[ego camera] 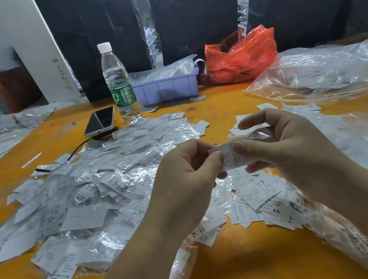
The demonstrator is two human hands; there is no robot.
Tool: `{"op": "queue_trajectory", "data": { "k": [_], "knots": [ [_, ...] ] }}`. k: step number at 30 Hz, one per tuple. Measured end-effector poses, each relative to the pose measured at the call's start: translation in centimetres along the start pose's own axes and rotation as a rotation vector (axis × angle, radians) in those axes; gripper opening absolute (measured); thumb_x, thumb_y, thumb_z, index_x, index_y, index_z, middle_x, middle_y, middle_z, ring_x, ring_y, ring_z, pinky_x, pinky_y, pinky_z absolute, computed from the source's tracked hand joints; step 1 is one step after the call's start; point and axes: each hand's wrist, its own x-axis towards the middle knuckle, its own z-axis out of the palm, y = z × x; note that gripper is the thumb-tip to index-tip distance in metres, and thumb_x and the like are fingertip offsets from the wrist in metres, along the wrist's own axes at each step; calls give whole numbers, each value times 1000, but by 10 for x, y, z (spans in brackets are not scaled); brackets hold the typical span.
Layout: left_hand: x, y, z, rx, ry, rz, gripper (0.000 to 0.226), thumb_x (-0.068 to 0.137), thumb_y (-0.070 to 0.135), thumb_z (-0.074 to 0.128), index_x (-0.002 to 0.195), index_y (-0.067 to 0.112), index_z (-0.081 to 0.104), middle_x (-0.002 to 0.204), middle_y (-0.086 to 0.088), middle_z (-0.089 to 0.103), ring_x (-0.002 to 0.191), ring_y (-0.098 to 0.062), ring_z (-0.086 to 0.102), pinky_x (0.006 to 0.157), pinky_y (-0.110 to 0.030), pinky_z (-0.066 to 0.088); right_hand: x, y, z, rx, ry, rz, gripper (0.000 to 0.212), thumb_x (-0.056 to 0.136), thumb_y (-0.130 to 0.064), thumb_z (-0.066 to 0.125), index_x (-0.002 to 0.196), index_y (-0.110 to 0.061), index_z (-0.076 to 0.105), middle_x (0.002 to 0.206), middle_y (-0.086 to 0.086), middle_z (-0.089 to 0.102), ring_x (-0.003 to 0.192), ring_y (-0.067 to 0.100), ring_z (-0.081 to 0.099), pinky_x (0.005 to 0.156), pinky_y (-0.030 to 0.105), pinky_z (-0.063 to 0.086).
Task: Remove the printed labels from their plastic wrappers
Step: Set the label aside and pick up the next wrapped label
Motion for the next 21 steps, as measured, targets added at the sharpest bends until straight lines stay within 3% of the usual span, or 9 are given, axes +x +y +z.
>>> {"op": "queue_trajectory", "data": {
  "k": [4, 6, 11, 16, 21],
  "knots": [
    [0, 0, 0, 36, -5, 33, 11, 93, 16, 63, 83, 17, 67, 64, 8, 67, 55, 1, 60, 50, -11, 42, 0, 0, 1, 0, -59, 19, 48, 60, -31, 77, 105, -21, 67, 77, 10, 72, 61, 27, 68, 58, 31, 60],
    [-1, 1, 0, 39, -21, 29, 10, 93, 15, 63, 85, 18, 67, 64, 8, 66, 55, 1, 59, 50, -12, 42, -1, 0, 1, 6, -82, 31, 46, 65, -33, 74, 107, -20, 67, 81, 11, 72, 67, 32, 70, 60, 34, 61],
    [-2, 3, -2, 24, -125, 7, 30, 94, 9, 58, 112, 32, 64, 62, 4, 63, 54, 0, 57, 52, -12, 42, -1, 0, 0, -49, -209, 70, 53, 71, -41, 66, 118, -18, 60, 90, 22, 71, 81, 43, 69, 66, 41, 61],
    [-4, 4, -1, 70, -89, 61, 15, 96, 19, 60, 94, 26, 73, 63, 0, 65, 55, -6, 58, 51, -15, 42, -4, 2, 4, -84, -333, 70, 52, 75, -45, 62, 123, -26, 54, 89, 17, 72, 79, 36, 71, 70, 45, 60],
    [-1, 1, -3, 45, 0, 7, 10, 94, 19, 63, 88, 21, 71, 66, 4, 67, 57, -2, 61, 50, -12, 41, 0, 0, 1, -59, -211, 82, 49, 74, -33, 67, 120, -18, 59, 86, 17, 71, 73, 33, 70, 63, 35, 60]
  ]
}}
